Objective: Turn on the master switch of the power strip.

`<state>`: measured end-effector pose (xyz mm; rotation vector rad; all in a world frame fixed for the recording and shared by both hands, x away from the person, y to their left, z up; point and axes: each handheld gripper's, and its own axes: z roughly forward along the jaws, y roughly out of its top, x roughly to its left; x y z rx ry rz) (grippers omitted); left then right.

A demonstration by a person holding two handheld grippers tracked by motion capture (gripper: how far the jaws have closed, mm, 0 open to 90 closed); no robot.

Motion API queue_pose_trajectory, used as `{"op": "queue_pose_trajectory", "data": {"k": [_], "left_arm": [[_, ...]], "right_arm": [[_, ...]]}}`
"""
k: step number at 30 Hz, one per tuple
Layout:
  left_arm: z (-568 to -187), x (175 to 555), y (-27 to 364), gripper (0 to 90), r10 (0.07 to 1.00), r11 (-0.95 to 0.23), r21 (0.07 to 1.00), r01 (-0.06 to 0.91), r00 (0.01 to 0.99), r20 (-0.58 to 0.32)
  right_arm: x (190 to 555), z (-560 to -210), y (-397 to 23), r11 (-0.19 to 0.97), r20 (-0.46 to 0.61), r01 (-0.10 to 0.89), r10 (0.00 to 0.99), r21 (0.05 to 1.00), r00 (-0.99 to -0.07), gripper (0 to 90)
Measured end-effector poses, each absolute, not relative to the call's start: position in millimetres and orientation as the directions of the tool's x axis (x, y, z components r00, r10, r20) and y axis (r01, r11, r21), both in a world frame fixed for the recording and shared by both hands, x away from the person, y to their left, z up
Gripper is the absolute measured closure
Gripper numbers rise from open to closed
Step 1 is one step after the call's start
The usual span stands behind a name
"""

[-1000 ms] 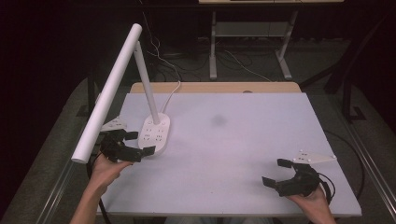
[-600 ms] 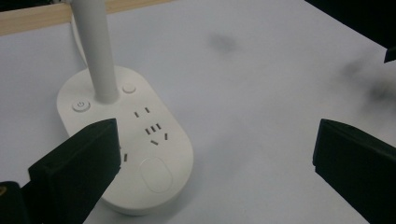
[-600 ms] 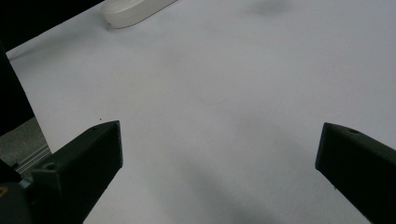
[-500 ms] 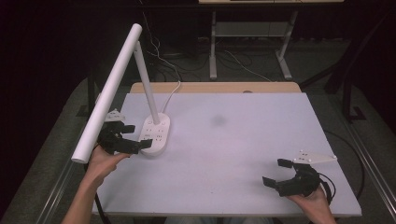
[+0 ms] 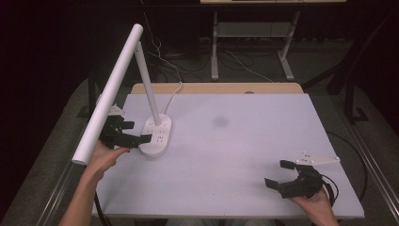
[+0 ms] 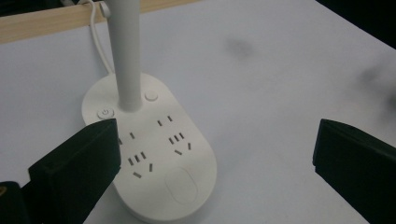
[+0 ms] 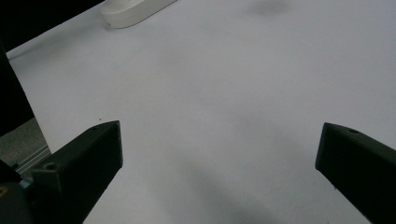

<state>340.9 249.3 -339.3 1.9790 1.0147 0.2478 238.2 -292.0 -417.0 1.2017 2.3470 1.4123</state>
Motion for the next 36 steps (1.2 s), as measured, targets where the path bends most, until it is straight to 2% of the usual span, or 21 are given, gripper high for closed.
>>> {"op": "queue_pose_trajectory", "data": {"k": [17, 24, 36], "left_arm": [[-334.3, 372.6, 249.8, 0.9, 0.755, -0.313, 0.752, 0.580, 0.632, -0.173], [-338.9, 384.4, 253.2, 1.4, 0.770, -0.301, 0.747, 0.593, 0.614, -0.176], [-352.2, 401.2, 262.5, 7.4, 0.801, -0.237, 0.752, 0.615, 0.561, -0.207]], "right_arm": [[237.2, -416.5, -293.0, 0.230, 0.270, 0.563, 0.696, 0.794, -0.665, 0.1], [237.5, -417.3, -293.1, 0.235, 0.266, 0.560, 0.695, 0.794, -0.668, 0.1], [237.2, -418.0, -294.6, 0.229, 0.273, 0.566, 0.696, 0.792, -0.664, 0.1]]}}
